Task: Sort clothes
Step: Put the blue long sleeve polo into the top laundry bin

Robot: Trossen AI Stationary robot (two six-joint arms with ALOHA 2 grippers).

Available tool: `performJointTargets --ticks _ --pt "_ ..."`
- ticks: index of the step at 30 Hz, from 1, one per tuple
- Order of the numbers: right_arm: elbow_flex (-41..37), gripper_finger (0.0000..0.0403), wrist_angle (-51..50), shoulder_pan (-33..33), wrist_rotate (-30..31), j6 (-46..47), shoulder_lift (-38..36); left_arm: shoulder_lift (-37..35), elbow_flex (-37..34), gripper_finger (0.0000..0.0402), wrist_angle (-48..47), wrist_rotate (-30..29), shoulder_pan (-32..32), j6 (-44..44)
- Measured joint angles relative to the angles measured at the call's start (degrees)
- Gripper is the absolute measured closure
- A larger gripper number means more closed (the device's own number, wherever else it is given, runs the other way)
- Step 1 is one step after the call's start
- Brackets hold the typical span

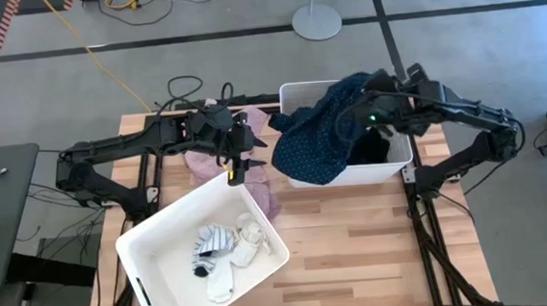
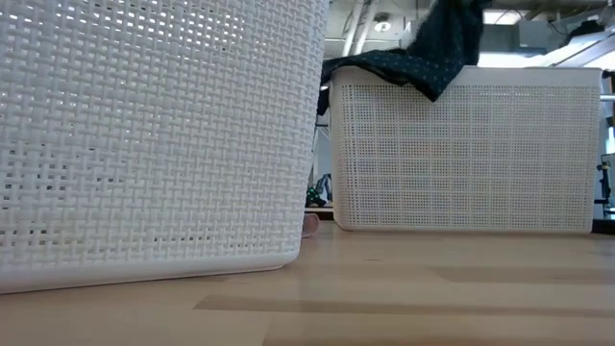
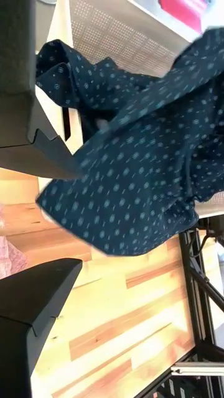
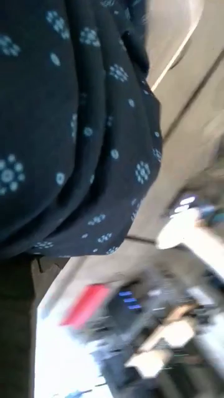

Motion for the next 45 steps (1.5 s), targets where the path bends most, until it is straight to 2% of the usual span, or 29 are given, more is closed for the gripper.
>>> performJointTargets --ticks 2,5,14,18,26,31,34,42,45 --pt "-0.2 0.0352 -3.4 -2.1 -2.5 4.9 0.2 0.0 0.0 0.019 -0.1 0.0 0.0 -0.2" --pt "-2.3 0.0351 -1.5 -2.9 -7.3 3.9 -1.1 0.0 0.0 0.019 -1.1 0.0 0.0 -0.3" --pt "-6.7 0.0336 -2.0 -3.2 -9.2 5.4 -0.6 0.0 0.0 0.019 -2.9 0.9 0.0 -0.8" --pt "-11.0 0.0298 -1.6 -4.2 -10.7 7.0 -0.6 0.0 0.0 0.019 -2.9 0.9 0.0 -0.8" --pt "-19.9 0.0188 -0.6 -7.2 -12.2 11.0 -0.6 0.0 0.0 0.019 -3.6 2.5 0.0 -1.5" --pt "-20.9 0.0162 0.3 -7.9 -12.3 12.9 -0.6 0.0 0.0 0.019 -6.0 2.5 0.0 -1.6" --pt "-20.9 0.0164 4.3 -7.1 -12.9 11.7 -0.6 0.0 0.0 0.019 -7.0 2.5 0.0 -1.6" --pt "-20.9 0.0175 22.7 -2.2 -13.9 0.6 -0.9 0.0 0.0 0.019 -7.2 2.5 -1.4 -1.4" --pt "-20.9 0.0177 30.3 -1.8 -17.8 -4.9 -0.9 0.0 0.0 0.019 -7.2 2.5 -2.1 -1.4"
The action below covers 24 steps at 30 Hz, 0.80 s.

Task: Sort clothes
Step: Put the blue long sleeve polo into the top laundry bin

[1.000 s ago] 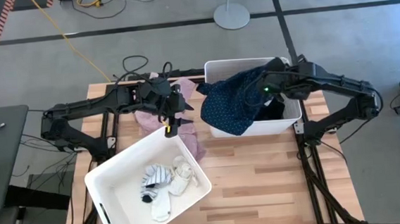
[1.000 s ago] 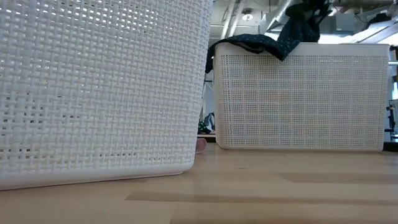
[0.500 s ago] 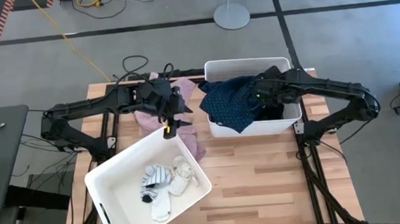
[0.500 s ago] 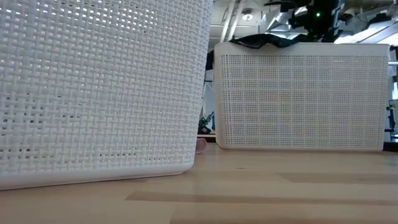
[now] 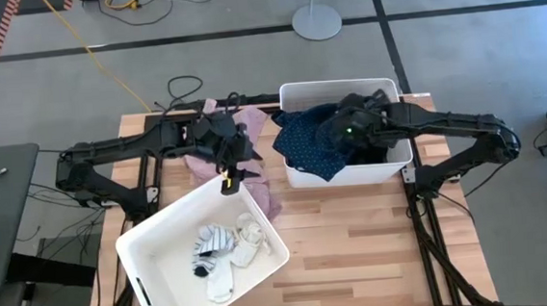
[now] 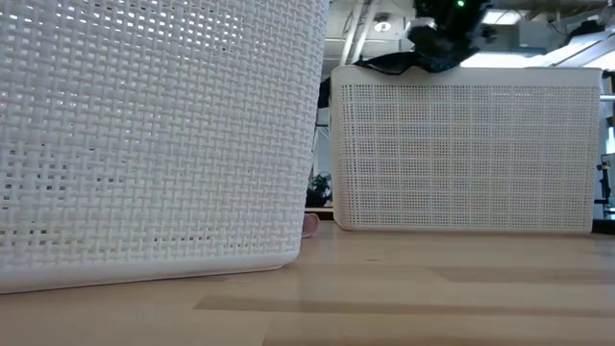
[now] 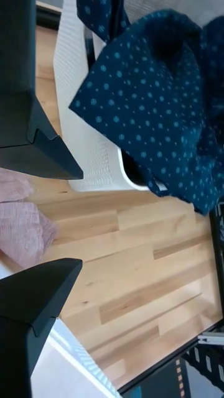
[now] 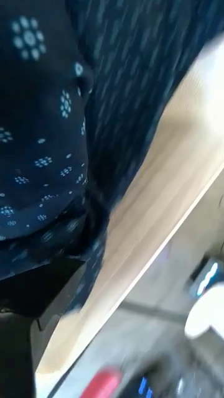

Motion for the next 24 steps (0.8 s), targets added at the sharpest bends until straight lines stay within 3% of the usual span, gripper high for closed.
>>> performJointTargets --ticks 6,11,24 --pt "0.1 0.0177 11.7 -1.8 -10.9 -8.2 2.0 0.0 0.0 0.019 0.1 0.0 -1.3 0.1" --pt "0.1 0.0178 13.7 -4.9 -19.7 -11.3 8.1 0.0 0.0 0.019 0.0 -0.1 -2.0 0.1" --pt "0.2 0.0178 14.1 -12.5 -28.3 -14.1 30.3 0.0 0.0 0.019 -2.3 -0.1 -2.7 0.1"
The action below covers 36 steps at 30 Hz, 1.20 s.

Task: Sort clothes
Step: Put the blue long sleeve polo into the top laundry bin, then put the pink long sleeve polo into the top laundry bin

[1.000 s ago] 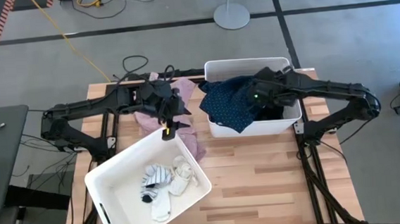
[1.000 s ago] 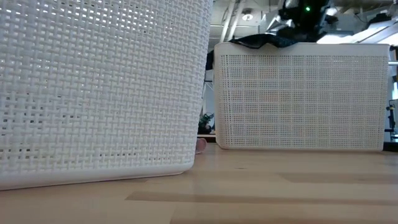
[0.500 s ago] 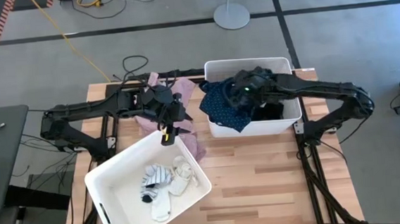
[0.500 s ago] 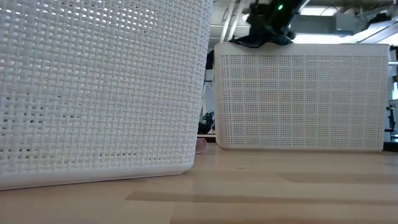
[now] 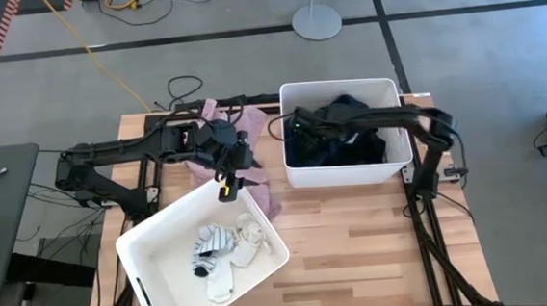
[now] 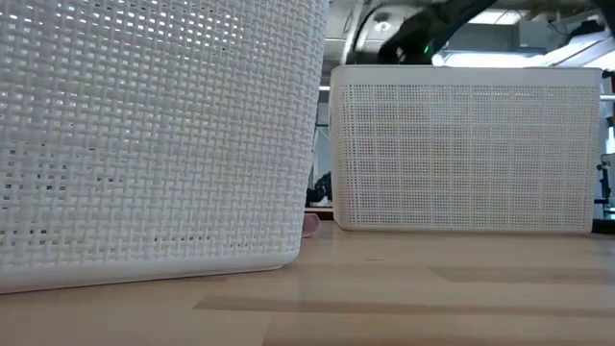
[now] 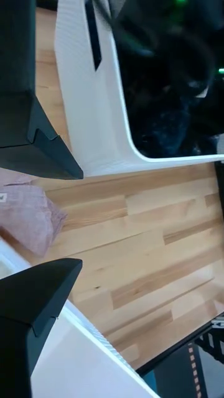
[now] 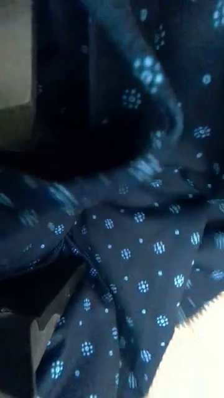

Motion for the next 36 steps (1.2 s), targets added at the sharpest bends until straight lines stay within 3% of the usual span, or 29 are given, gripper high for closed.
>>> performJointTargets --ticks 7,13,23,29,36 --pt "0.3 0.0178 0.4 -1.7 -3.0 -0.9 7.1 0.0 0.0 0.019 -2.0 0.0 0.0 0.0" --pt "0.0 0.0178 0.0 -1.8 -3.5 -1.0 5.6 0.0 0.0 0.019 -2.3 -0.1 0.0 -0.1" --pt "-0.4 0.0178 -1.8 0.7 -4.0 -0.5 -14.0 0.0 0.0 0.019 -1.7 -0.3 0.0 0.0" --pt "-0.2 0.0178 -1.6 3.6 -3.9 -0.1 -27.1 -0.2 0.0 0.019 -1.6 -4.1 0.2 2.9" --pt "-0.2 0.0178 -3.4 9.2 -3.8 0.5 -37.6 -1.4 0.0 0.019 -2.6 -7.2 5.7 3.1"
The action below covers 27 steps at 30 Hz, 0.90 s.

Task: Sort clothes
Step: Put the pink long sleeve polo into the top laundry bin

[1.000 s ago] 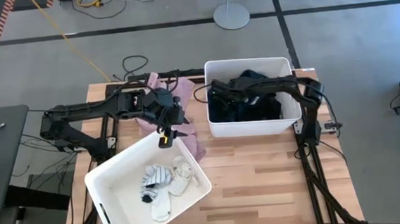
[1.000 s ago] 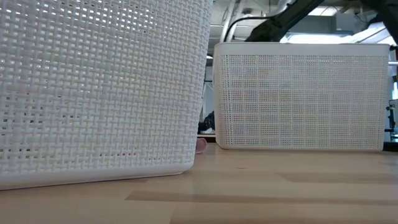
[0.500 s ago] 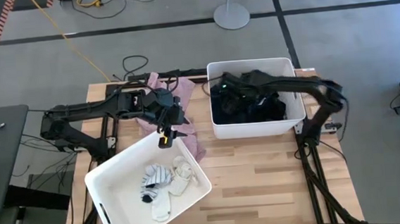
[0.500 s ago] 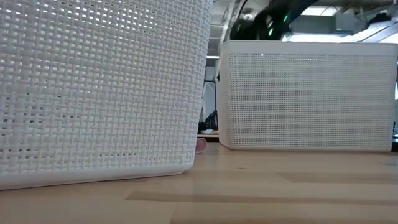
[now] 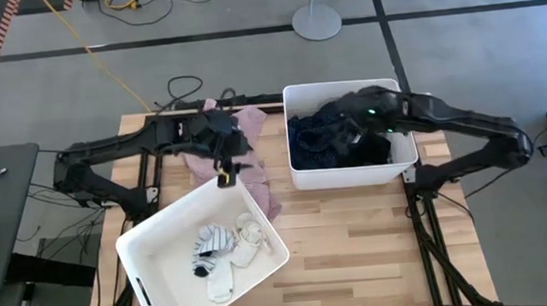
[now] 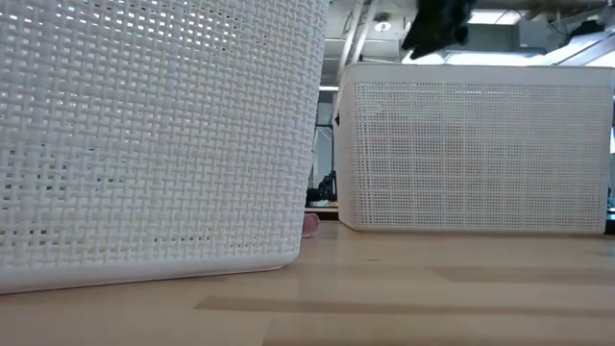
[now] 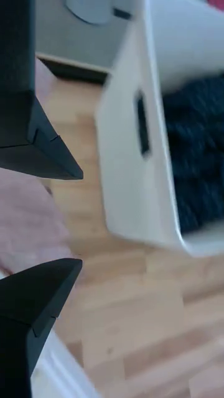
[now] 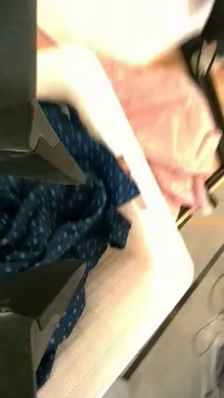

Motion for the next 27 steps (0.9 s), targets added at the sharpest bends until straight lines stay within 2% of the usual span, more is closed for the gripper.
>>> performJointTargets --ticks 4,9,12,17,20,27 --pt "0.0 0.0178 -0.4 5.1 0.1 1.1 -3.0 -0.9 0.0 0.019 -2.0 1.0 6.7 -0.4" --pt "0.1 0.0178 -0.5 12.1 0.2 1.6 -4.1 -0.8 0.0 0.019 -7.9 9.9 16.2 -2.5" --pt "0.1 0.0178 -0.5 15.7 0.2 2.0 -3.7 0.5 0.0 0.0189 -13.5 11.3 19.8 -1.5" --pt "0.1 0.0178 -0.5 20.3 1.2 2.0 -2.1 2.5 -2.8 0.0171 -15.6 11.6 22.3 0.0" --pt "0.1 0.0178 -0.6 22.1 3.4 2.0 -0.8 4.2 -4.9 0.0143 -15.5 11.6 22.8 0.6" --pt "0.1 0.0178 -0.6 24.6 3.9 3.0 2.1 11.0 -5.8 0.0075 -19.6 11.4 23.3 0.0"
